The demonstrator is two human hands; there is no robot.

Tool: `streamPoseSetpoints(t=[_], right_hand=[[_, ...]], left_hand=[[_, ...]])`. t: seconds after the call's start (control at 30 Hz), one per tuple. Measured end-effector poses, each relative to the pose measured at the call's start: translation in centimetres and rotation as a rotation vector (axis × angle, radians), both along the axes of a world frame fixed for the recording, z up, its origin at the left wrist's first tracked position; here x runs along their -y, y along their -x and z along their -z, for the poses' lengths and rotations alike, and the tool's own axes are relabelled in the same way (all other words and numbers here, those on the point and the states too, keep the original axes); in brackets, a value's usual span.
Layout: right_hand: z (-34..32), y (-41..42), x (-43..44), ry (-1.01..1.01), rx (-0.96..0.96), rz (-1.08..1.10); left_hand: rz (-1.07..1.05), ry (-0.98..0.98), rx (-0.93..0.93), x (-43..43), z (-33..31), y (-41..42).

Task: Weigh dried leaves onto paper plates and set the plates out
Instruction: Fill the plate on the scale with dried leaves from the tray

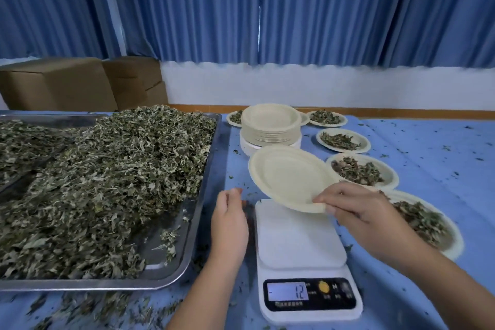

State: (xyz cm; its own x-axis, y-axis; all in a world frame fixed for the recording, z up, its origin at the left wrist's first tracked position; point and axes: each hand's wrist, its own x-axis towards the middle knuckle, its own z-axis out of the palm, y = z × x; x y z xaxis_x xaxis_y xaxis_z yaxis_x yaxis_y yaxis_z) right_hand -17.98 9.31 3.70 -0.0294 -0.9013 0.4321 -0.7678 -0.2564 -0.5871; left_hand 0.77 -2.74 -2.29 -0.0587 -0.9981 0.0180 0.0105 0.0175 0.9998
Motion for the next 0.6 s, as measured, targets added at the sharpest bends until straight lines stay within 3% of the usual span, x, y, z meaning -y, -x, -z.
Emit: streamPoseSetpoints(t=[0.33, 0.6], right_hand=[[2.8, 1.1, -4.0, -0.024, -0.191, -0.141], [3.9, 2.0, -4.4, -0.076, -0.116, -0.189]], left_hand=[[-0.043, -0.041, -0.106, -0.2, 0.4, 0.4], [-0.020, -0.051, -0.117, -0.4, 0.2, 0.8]])
